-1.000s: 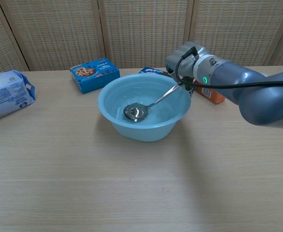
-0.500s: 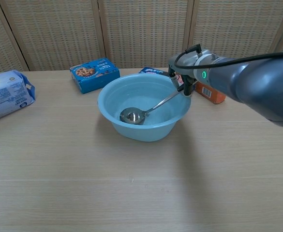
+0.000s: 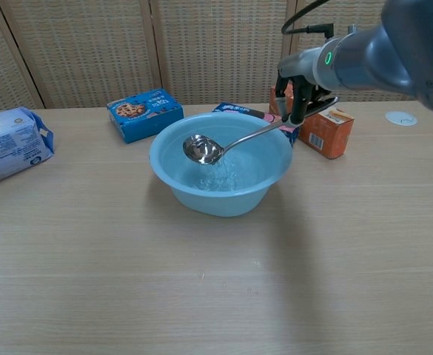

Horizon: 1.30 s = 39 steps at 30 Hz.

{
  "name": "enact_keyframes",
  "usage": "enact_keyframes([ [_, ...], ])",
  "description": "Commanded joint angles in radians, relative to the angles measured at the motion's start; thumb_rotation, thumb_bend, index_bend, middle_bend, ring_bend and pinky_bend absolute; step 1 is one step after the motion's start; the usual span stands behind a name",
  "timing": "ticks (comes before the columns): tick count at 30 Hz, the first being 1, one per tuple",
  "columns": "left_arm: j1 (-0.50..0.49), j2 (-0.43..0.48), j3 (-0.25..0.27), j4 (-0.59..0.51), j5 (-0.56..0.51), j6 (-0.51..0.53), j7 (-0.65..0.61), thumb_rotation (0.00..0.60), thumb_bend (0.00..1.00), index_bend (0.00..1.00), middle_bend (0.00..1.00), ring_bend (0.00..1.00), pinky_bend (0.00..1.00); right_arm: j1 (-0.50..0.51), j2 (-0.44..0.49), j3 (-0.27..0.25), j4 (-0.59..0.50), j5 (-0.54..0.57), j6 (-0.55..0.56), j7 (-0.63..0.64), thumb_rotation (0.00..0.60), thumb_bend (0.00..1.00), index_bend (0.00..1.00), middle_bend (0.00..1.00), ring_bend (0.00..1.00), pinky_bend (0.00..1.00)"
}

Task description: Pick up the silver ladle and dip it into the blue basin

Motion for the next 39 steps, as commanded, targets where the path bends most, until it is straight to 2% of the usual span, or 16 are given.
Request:
enact_keyframes([
  [1, -0.001, -0.001, -0.001, 0.001, -0.002, -0.002, 0.000, 0.600, 0.00, 0.00, 0.00, 0.00, 0.00, 0.009, 0.039, 0.016, -0.038, 0.033, 0.008, 0.000, 0.600, 0.95, 0.79, 0.98, 0.91, 1.00],
  [9, -0.004, -0.002, -0.002, 0.004, -0.010, -0.007, 0.001, 0.600, 0.00, 0.00, 0.00, 0.00, 0.00, 0.037, 0.113, 0.029, -0.104, 0.105, 0.042, -0.018, 0.600, 0.95, 0.79, 0.98, 0.91, 1.00],
  [20, -0.007, -0.007, -0.002, 0.008, -0.015, -0.012, 0.009, 0.600, 0.00, 0.00, 0.00, 0.00, 0.00, 0.082, 0.172, -0.009, -0.167, 0.144, 0.121, -0.102, 0.600, 0.95, 0.79, 0.98, 0.91, 1.00],
  [28, -0.008, -0.007, -0.002, 0.008, -0.016, -0.014, 0.010, 0.600, 0.00, 0.00, 0.00, 0.00, 0.00, 0.114, 0.187, -0.016, -0.201, 0.204, 0.168, -0.162, 0.600, 0.95, 0.79, 0.98, 0.91, 1.00],
  [39, -0.008, -0.005, -0.002, 0.009, -0.015, -0.014, 0.004, 0.600, 0.00, 0.00, 0.00, 0.00, 0.00, 0.131, 0.192, -0.011, -0.208, 0.267, 0.179, -0.197, 0.600, 0.95, 0.79, 0.98, 0.91, 1.00],
])
